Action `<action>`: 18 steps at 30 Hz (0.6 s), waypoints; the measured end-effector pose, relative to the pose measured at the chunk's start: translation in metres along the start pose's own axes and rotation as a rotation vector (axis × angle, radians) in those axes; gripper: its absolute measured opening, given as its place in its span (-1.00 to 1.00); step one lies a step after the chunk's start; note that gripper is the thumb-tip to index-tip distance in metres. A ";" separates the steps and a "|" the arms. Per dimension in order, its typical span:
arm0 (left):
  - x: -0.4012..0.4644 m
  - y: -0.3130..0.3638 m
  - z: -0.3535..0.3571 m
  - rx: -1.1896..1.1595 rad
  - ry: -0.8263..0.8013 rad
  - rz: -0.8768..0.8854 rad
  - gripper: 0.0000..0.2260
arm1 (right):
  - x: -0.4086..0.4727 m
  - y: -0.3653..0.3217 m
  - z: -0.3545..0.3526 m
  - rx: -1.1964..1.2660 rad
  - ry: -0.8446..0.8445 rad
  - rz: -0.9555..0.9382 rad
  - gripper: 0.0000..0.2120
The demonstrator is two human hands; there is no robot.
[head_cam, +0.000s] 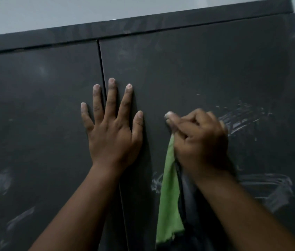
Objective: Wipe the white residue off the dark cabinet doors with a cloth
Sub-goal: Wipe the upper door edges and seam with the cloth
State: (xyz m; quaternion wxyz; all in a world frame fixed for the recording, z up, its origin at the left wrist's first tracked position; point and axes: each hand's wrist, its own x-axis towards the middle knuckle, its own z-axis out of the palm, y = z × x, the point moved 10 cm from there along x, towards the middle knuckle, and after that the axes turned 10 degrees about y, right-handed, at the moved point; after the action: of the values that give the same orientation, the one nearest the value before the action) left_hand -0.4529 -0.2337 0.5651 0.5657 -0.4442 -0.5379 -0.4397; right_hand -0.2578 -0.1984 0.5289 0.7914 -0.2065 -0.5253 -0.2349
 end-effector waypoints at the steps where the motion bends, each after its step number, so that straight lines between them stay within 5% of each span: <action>1: -0.001 0.001 0.000 -0.001 0.004 -0.001 -0.41 | 0.012 0.009 -0.001 -0.011 0.049 0.048 -0.89; 5: -0.001 0.002 0.000 0.005 0.015 -0.014 -0.42 | 0.044 0.022 0.012 0.026 0.123 0.221 -0.90; 13: -0.007 0.012 0.001 -0.018 0.013 -0.024 -0.40 | -0.027 0.006 -0.012 -0.011 0.004 -0.005 -0.76; 18: -0.020 0.036 0.003 -0.007 -0.002 0.070 -0.41 | 0.011 0.050 -0.021 -0.031 0.134 0.214 -0.92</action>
State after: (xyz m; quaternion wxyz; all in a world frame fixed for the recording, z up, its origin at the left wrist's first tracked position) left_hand -0.4192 -0.2221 0.5444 0.5786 -0.4653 -0.5209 -0.4212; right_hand -0.2091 -0.1723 0.5277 0.8419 -0.2573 -0.4428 -0.1704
